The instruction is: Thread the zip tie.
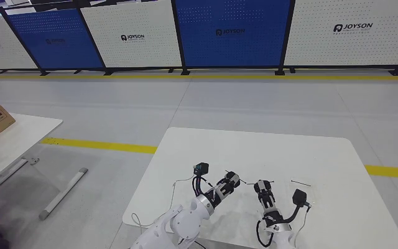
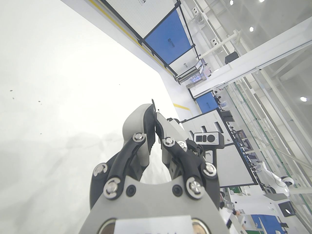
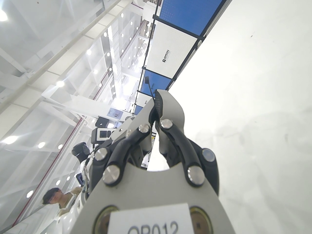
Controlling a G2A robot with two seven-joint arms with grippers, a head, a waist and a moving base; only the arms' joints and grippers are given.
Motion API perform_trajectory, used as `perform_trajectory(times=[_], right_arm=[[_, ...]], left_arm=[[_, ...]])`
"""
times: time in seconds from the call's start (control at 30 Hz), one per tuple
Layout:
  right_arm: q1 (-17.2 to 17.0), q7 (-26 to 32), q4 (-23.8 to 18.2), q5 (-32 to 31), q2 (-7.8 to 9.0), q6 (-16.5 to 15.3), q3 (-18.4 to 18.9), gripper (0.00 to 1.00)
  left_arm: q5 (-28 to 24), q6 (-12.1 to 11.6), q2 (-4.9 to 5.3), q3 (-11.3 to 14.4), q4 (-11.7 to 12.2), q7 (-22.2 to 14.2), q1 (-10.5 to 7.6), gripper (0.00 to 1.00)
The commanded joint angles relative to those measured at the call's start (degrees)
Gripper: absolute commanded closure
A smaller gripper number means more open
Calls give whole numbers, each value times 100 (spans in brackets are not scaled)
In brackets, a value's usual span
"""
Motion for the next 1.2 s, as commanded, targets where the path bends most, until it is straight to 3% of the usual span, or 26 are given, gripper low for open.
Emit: perform_trajectory(times=[0.0,1.17], right_arm=[[5,7,-6,-13,-5,2,0,100],[23,128,55,-17,-75,25,52,100]], left_arm=[[0,0,0,0,0,0,0,100],[0,0,0,0,0,0,0,100]])
